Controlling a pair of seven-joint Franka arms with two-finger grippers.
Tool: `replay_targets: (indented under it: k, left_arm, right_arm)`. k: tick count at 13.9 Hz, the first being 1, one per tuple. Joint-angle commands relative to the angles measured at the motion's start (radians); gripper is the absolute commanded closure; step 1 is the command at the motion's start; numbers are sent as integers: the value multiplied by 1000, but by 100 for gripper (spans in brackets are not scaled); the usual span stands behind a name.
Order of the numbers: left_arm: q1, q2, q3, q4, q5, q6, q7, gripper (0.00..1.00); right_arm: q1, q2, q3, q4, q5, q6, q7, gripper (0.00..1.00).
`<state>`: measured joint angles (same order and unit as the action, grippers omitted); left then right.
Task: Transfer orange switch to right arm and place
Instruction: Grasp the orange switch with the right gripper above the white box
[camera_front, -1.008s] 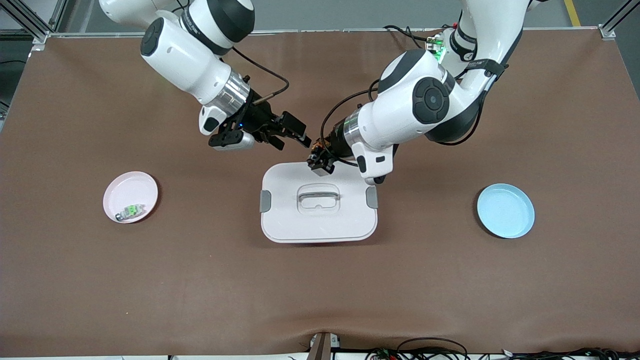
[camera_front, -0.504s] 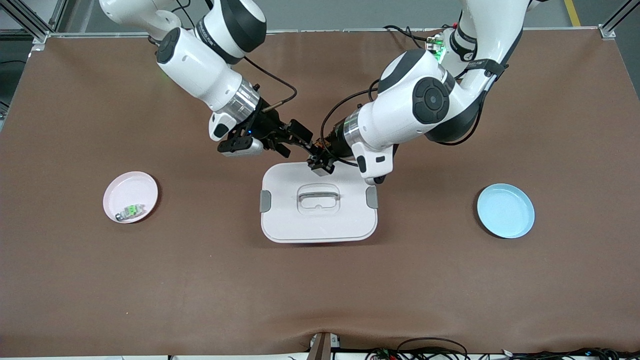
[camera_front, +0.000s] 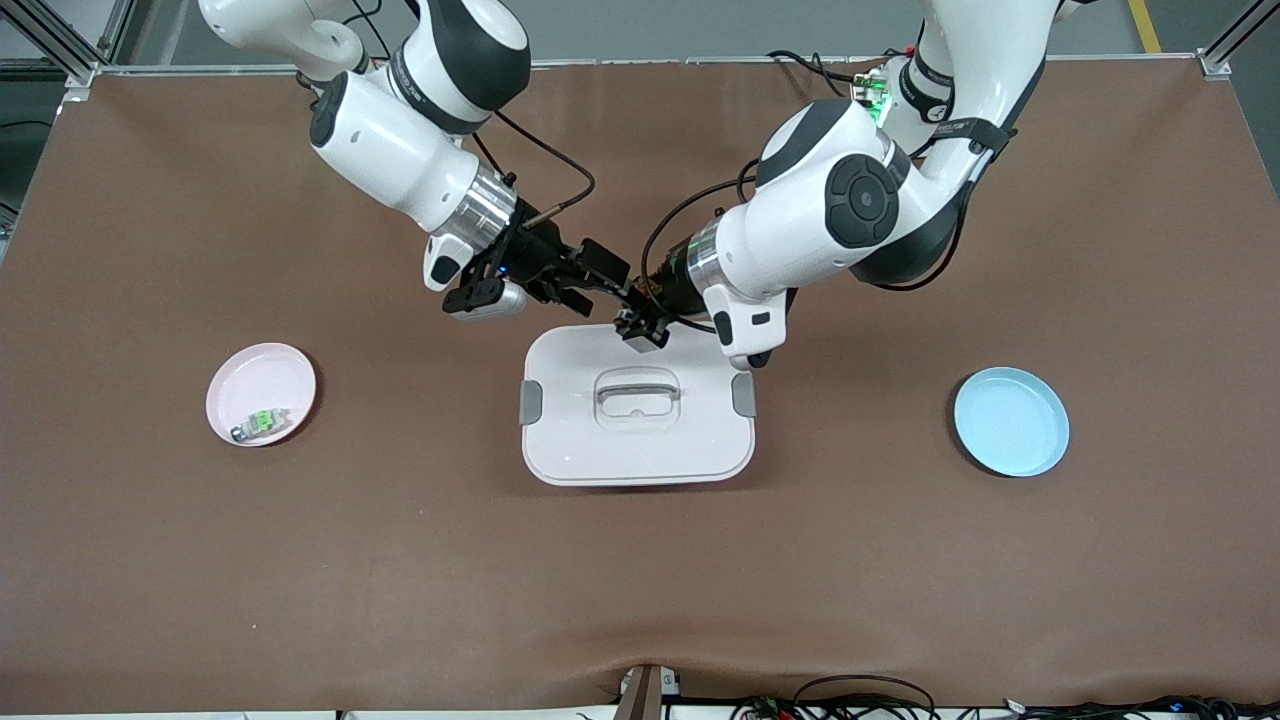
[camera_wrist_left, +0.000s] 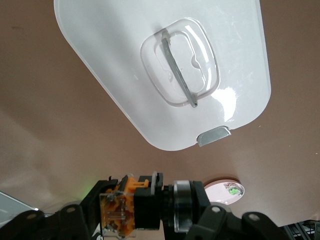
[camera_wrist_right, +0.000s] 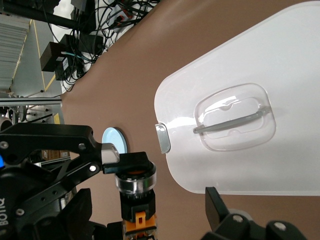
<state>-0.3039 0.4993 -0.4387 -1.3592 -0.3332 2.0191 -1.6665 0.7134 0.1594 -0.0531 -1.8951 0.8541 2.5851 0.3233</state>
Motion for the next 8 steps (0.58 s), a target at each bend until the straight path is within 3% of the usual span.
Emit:
replay_targets:
  k: [1,8]
  left_arm:
    - [-6,7,8,22,-14,1,-18,100]
    - [-4,7,8,20,-14,1,-22,100]
  right_arm:
    - [-3,28,-2,25,37,4,-90,0]
    - [12,77,-2,80,40,29,-109,0]
